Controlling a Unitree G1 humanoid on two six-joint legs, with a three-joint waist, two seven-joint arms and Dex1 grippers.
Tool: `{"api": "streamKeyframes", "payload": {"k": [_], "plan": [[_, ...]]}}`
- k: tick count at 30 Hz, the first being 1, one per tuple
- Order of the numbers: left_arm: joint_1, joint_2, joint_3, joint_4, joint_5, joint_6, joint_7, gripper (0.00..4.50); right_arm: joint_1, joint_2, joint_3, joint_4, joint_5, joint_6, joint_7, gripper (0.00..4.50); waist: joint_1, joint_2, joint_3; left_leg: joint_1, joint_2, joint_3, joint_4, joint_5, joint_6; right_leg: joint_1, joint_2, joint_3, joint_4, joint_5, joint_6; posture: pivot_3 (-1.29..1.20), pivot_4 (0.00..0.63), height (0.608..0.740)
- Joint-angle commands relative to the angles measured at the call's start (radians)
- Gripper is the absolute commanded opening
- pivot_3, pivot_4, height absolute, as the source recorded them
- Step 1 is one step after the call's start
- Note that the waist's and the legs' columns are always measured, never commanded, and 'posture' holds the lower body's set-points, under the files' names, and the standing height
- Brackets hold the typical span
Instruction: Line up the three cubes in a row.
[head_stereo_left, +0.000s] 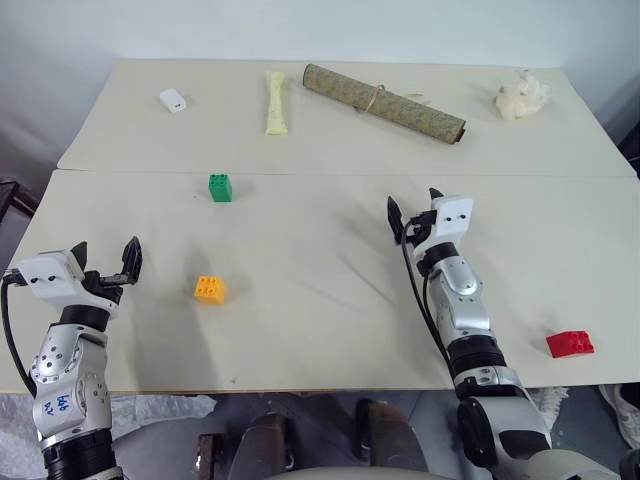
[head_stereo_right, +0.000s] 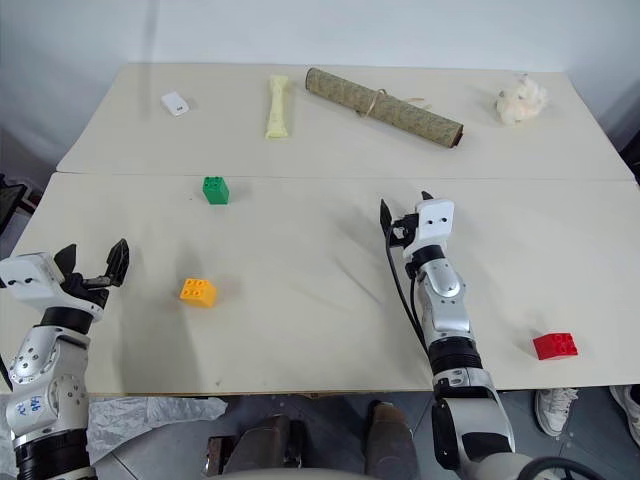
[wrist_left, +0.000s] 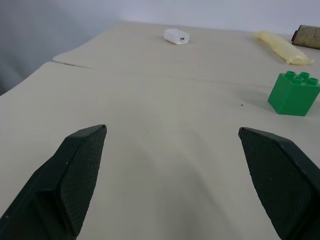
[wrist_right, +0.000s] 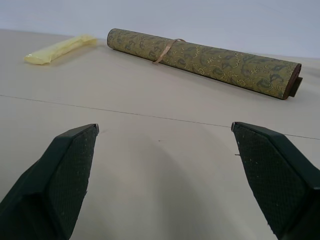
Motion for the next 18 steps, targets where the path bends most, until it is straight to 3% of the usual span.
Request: {"api": "streamKeyframes", "payload": {"k": [1, 6, 9, 14, 18], "plan": [[0.013, 0.001, 0.019, -0.050, -0.015, 0.025, 0.017, 4.50, 0.009, 0.006, 0.006, -0.038, 0.005, -0.025, 0.021, 4.47, 0.000, 0.000, 0.000, 0.000, 0.000, 0.000, 0.000, 0.000, 0.000, 0.000, 0.000, 0.000, 0.000, 0.000, 0.000, 0.00, 0.150, 0.740], [0.015, -0.020, 0.088, -0.101, -0.146, 0.004, -0.039, 4.50, 0.026, 0.012, 0.016, -0.078, 0.032, -0.030, 0.086, 4.47, 0.000, 0.000, 0.000, 0.000, 0.002, 0.000, 0.000, 0.000, 0.000, 0.000, 0.000, 0.000, 0.000, 0.000, 0.000, 0.00, 0.150, 0.740], [0.030, 0.053, 0.046, -0.193, -0.169, 0.024, -0.161, 4.50, 0.071, -0.036, 0.014, -0.229, 0.123, 0.057, 0.210, 4.47, 0.004, 0.000, 0.000, 0.000, 0.002, 0.000, 0.000, 0.000, 0.000, 0.000, 0.000, 0.000, 0.000, 0.000, 0.000, 0.00, 0.150, 0.740], [0.019, 0.159, -0.060, -0.318, -0.224, 0.100, -0.318, 4.50, 0.210, -0.237, -0.056, -0.635, 0.347, 0.346, 0.367, 4.47, 0.021, 0.003, 0.002, -0.003, -0.001, -0.004, 0.002, 0.000, 0.000, 0.000, -0.002, -0.001, -0.001, 0.000, 0.000, 0.00, 0.150, 0.740], [-0.028, 0.220, -0.218, -0.332, -0.212, 0.131, -0.481, 4.50, 0.331, -0.462, -0.243, -0.862, 0.494, 0.547, 0.386, 4.47, 0.032, 0.006, 0.003, -0.003, -0.002, -0.002, 0.002, -0.001, 0.001, 0.000, -0.002, -0.001, -0.002, 0.000, 0.000, 0.00, 0.150, 0.740]]}}
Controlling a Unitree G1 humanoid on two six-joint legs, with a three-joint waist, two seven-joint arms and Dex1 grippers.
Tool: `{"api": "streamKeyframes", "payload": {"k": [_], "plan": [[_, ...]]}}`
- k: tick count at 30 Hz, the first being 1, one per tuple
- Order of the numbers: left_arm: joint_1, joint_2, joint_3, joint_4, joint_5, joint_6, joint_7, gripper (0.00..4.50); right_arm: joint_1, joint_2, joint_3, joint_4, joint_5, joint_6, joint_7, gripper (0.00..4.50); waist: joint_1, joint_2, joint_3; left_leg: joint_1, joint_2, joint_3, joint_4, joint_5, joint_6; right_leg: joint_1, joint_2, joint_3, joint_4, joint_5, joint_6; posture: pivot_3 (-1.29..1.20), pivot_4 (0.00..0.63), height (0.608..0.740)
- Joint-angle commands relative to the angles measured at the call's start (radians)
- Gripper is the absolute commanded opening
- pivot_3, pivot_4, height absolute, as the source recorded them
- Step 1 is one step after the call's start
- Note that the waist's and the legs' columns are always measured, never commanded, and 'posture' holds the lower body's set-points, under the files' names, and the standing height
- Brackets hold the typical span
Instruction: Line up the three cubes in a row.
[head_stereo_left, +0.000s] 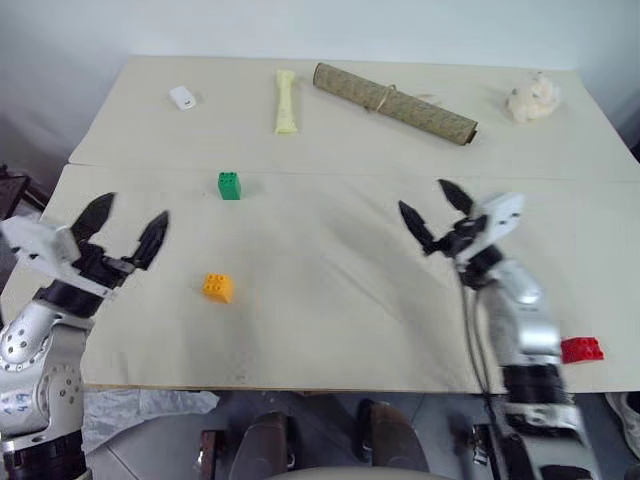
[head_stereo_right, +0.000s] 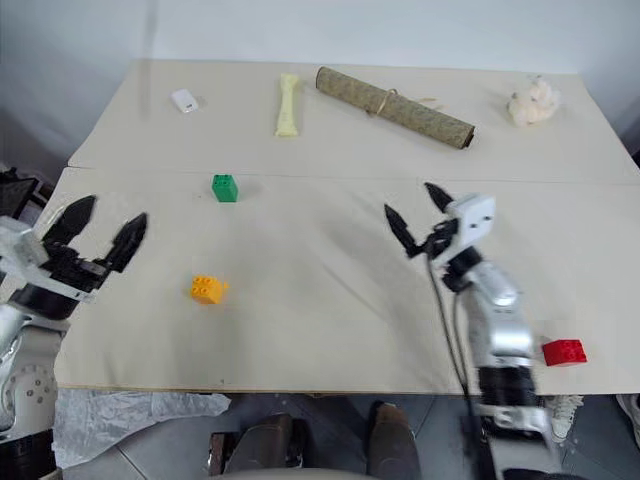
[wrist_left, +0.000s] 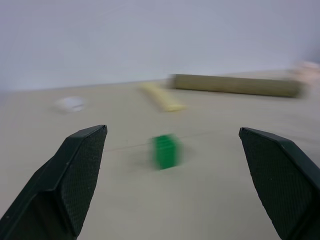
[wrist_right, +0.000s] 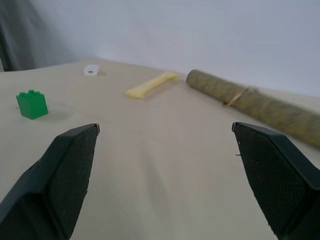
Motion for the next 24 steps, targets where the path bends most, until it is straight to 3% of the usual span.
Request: {"api": "streamKeyframes", "payload": {"k": [1, 6, 9, 12, 19, 24], "plan": [[-0.039, 0.038, -0.122, -0.022, 0.010, 0.006, -0.142, 4.50, 0.108, -0.154, -0.213, -0.210, 0.152, 0.170, 0.022, 4.47, 0.007, 0.001, 0.000, 0.000, -0.001, 0.000, 0.000, 0.000, 0.000, 0.000, 0.001, 0.000, 0.000, 0.000, 0.000, 0.00, 0.150, 0.740], [-0.087, 0.056, -0.250, 0.042, 0.063, -0.050, -0.300, 4.50, 0.488, -0.311, -0.644, -0.342, 0.257, 0.381, 0.129, 4.47, 0.027, 0.002, 0.000, -0.002, -0.001, 0.005, -0.002, -0.001, -0.001, 0.000, 0.004, -0.003, -0.005, 0.000, 0.000, 0.00, 0.150, 0.740], [-0.109, 0.065, -0.304, 0.078, 0.087, -0.056, -0.370, 4.50, 0.731, -0.299, -0.876, -0.324, 0.237, 0.403, 0.245, 4.47, 0.031, 0.001, 0.000, -0.004, 0.000, 0.007, -0.002, -0.001, -0.001, 0.000, 0.005, -0.003, -0.008, 0.000, 0.000, 0.00, 0.150, 0.740], [-0.122, 0.069, -0.339, 0.104, 0.106, -0.070, -0.427, 4.50, 0.916, -0.258, -1.020, -0.283, 0.218, 0.404, 0.326, 4.47, 0.029, 0.001, 0.000, -0.004, -0.001, 0.007, -0.002, -0.001, -0.001, 0.000, 0.005, -0.002, -0.009, 0.001, 0.002, 0.00, 0.150, 0.740], [-0.142, 0.059, -0.350, 0.106, 0.112, -0.069, -0.453, 4.50, 1.132, -0.288, -1.065, -0.070, 0.133, 0.356, 0.513, 4.47, 0.026, 0.001, -0.001, 0.003, 0.000, 0.004, -0.003, -0.001, 0.000, 0.002, 0.006, 0.004, -0.008, 0.001, 0.002, 0.00, 0.150, 0.740], [-0.131, 0.072, -0.344, 0.099, 0.117, -0.073, -0.477, 4.50, 1.050, -0.444, -0.947, -0.034, 0.124, 0.498, 0.486, 4.47, 0.004, 0.000, -0.001, 0.007, 0.000, 0.008, -0.004, -0.002, 0.000, 0.003, 0.005, 0.009, -0.007, 0.001, 0.002, 0.00, 0.150, 0.740]]}}
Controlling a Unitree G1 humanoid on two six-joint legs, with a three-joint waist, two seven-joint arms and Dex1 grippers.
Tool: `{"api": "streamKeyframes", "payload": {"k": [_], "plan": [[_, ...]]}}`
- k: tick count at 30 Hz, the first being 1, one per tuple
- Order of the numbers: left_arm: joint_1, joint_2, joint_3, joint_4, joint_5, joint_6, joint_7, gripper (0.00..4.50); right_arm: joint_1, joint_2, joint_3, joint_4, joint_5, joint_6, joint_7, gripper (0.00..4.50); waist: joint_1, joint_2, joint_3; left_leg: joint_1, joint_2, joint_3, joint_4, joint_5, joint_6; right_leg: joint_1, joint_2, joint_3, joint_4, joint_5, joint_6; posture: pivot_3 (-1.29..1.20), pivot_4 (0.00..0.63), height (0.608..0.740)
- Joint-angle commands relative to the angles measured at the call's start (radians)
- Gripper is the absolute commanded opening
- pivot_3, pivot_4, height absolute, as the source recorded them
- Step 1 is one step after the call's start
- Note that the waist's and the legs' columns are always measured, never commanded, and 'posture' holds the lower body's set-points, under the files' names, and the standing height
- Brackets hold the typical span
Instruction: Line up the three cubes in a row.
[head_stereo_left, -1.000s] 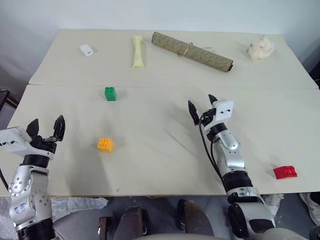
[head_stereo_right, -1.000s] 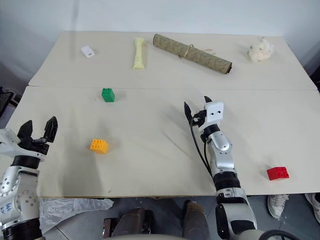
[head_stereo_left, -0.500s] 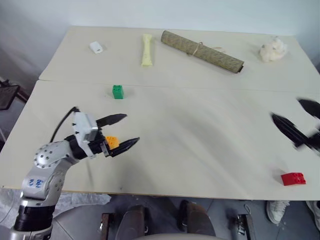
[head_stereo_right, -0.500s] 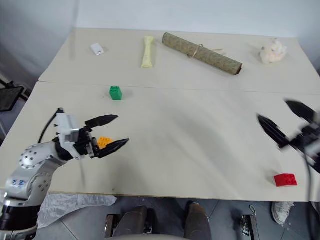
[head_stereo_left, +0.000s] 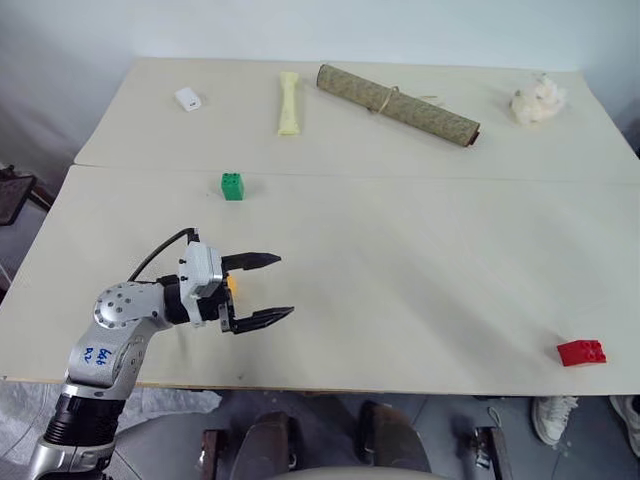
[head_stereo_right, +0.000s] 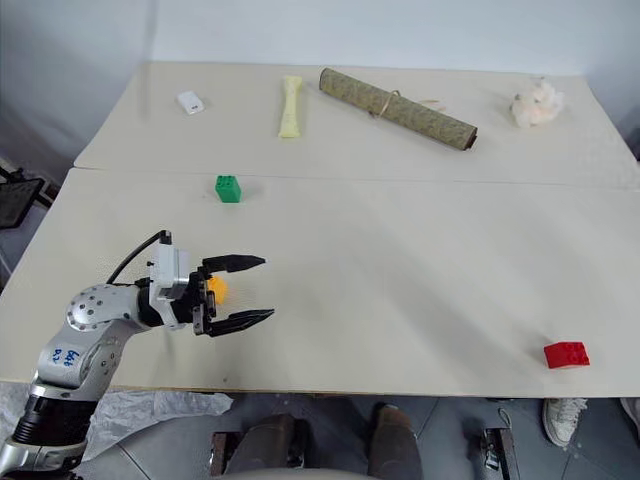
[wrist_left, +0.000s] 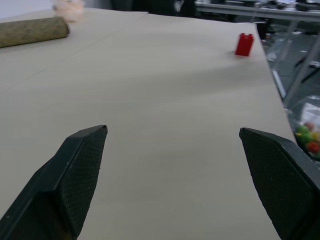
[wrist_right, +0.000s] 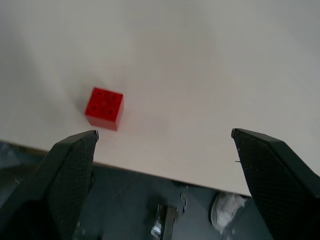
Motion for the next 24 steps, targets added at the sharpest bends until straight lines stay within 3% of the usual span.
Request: {"api": "streamKeyframes", "payload": {"k": [1, 7, 13, 23, 24], "plan": [[0.006, 0.011, 0.018, -0.026, -0.003, -0.010, -0.013, 4.50, -0.048, -0.075, 0.038, -0.013, 0.016, 0.123, -0.027, 4.47, -0.003, 0.001, 0.000, 0.000, 0.000, 0.000, 0.000, 0.000, 0.000, 0.000, 0.000, 0.000, 0.000, 0.000, 0.000, 0.00, 0.150, 0.740], [0.038, 0.005, 0.011, -0.054, 0.028, -0.030, 0.002, 4.50, -0.146, -0.261, 0.226, -0.047, -0.031, 0.423, -0.117, 4.47, 0.000, 0.002, -0.001, -0.001, 0.003, -0.001, 0.000, 0.000, 0.000, -0.001, -0.001, -0.001, 0.001, 0.000, -0.001, 0.00, 0.150, 0.740], [0.058, -0.011, -0.009, -0.080, 0.040, -0.026, 0.023, 4.50, -0.329, -0.301, 0.353, -0.020, 0.009, 0.643, -0.166, 4.47, 0.024, 0.002, -0.001, -0.003, 0.000, -0.003, 0.001, 0.000, 0.001, -0.001, -0.002, -0.003, 0.000, 0.000, 0.000, 0.00, 0.150, 0.740], [0.046, -0.015, -0.007, -0.083, 0.044, -0.020, 0.043, 4.50, -0.406, -0.279, 0.547, 0.002, -0.094, 0.621, -0.234, 4.47, 0.023, 0.002, -0.001, -0.006, -0.002, -0.005, 0.004, 0.000, 0.001, -0.001, -0.002, -0.006, 0.001, 0.000, 0.001, 0.00, 0.150, 0.740], [0.046, -0.014, -0.005, -0.082, 0.044, -0.021, 0.043, 4.50, -0.421, -0.272, 0.554, 0.006, -0.093, 0.622, -0.238, 4.30, 0.022, 0.002, -0.001, -0.006, -0.002, -0.005, 0.004, 0.000, 0.001, -0.001, -0.002, -0.006, 0.001, 0.000, 0.001, 0.00, 0.150, 0.740]]}}
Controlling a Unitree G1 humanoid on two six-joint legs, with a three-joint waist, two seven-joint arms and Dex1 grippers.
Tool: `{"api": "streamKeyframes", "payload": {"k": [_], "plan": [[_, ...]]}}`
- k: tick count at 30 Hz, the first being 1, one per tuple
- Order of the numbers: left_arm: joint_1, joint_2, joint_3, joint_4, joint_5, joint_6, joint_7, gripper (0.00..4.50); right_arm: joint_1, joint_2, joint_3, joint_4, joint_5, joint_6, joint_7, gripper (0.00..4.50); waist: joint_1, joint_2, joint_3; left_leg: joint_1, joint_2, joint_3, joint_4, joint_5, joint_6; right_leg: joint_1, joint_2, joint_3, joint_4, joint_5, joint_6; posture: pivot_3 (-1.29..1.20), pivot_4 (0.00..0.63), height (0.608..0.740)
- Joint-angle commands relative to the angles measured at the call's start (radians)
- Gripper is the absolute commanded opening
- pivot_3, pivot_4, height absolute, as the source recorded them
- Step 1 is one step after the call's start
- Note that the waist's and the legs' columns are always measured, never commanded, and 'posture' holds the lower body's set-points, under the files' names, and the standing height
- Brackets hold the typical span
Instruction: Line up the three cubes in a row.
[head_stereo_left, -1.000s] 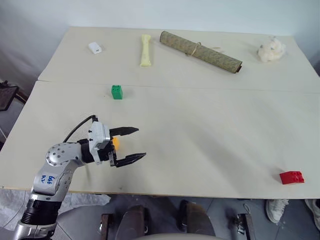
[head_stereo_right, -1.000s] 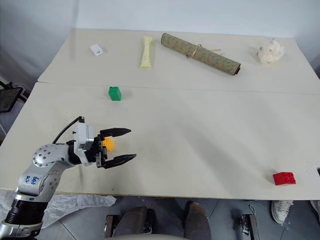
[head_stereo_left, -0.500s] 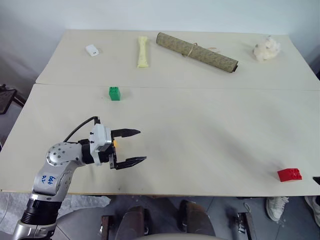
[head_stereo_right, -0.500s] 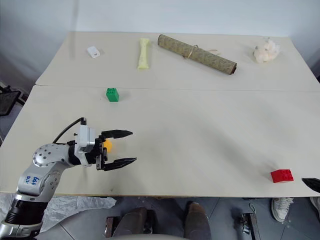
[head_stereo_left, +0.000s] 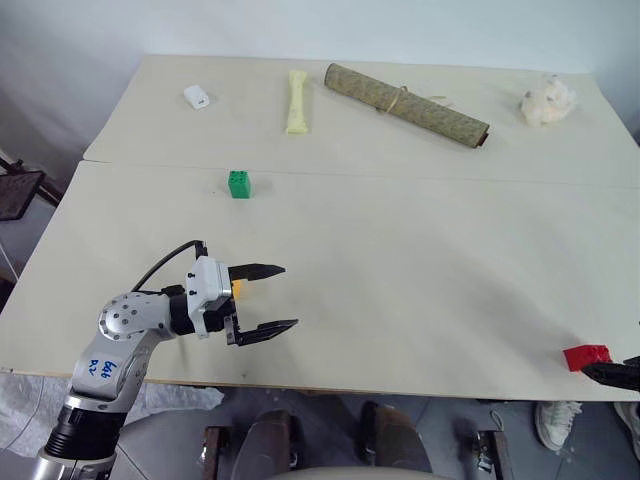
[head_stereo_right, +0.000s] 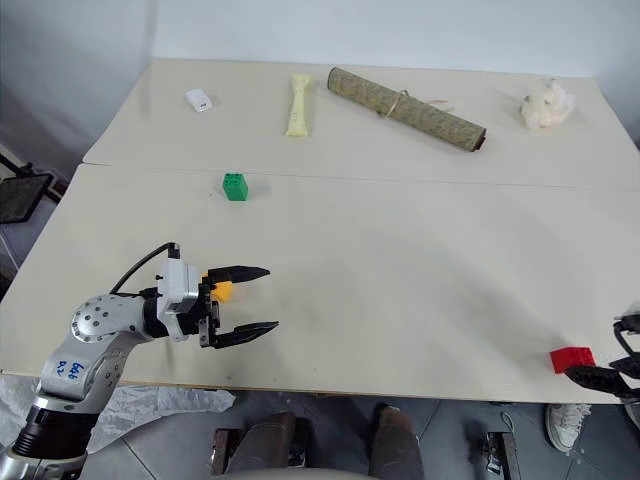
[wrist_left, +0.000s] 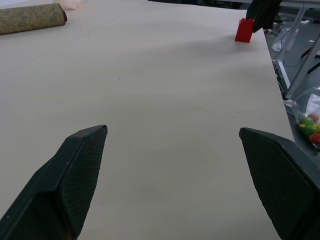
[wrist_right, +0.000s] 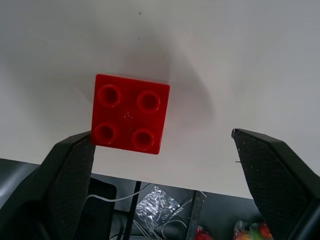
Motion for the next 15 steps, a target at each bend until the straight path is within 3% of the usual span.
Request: {"api": "streamKeyframes", "payload": {"k": [1, 6, 10, 13, 15], "plan": [[-0.008, -0.001, 0.011, -0.030, -0.005, -0.007, 0.004, 4.50, -0.045, 0.026, 0.016, 0.010, -0.015, -0.017, -0.016, 4.09, 0.000, 0.000, 0.000, 0.000, 0.000, 0.000, 0.000, 0.000, 0.000, 0.000, 0.000, 0.000, 0.000, 0.000, 0.000, 0.00, 0.150, 0.740], [-0.016, 0.002, 0.016, -0.019, -0.004, -0.010, 0.003, 4.50, -0.075, 0.042, 0.049, 0.020, -0.032, -0.065, -0.007, 2.53, 0.000, 0.000, 0.000, 0.000, 0.000, 0.000, 0.001, 0.000, 0.000, 0.000, 0.000, 0.000, 0.000, 0.000, 0.000, 0.00, 0.150, 0.740], [-0.011, 0.003, 0.025, -0.018, 0.002, -0.021, 0.010, 4.50, -0.119, 0.031, 0.098, -0.008, -0.018, -0.147, 0.055, 1.53, 0.000, 0.000, 0.000, 0.000, 0.000, 0.000, 0.001, 0.000, 0.000, 0.000, 0.000, 0.000, 0.000, 0.000, 0.000, 0.00, 0.150, 0.740], [-0.002, 0.014, 0.044, -0.014, 0.003, -0.029, 0.007, 4.50, -0.246, 0.005, 0.184, -0.053, -0.003, -0.240, 0.116, 1.50, -0.011, 0.000, 0.000, 0.000, 0.001, 0.001, 0.002, 0.000, 0.000, 0.000, 0.001, 0.001, 0.001, 0.000, 0.001, 0.00, 0.150, 0.740], [0.014, 0.033, 0.060, -0.016, -0.007, -0.024, -0.007, 4.50, -0.388, -0.027, 0.336, -0.048, -0.060, -0.404, 0.210, 1.50, -0.024, 0.001, 0.000, 0.001, 0.002, 0.001, 0.003, 0.000, -0.001, 0.000, 0.002, 0.001, 0.001, 0.000, 0.001, 0.00, 0.150, 0.740]]}}
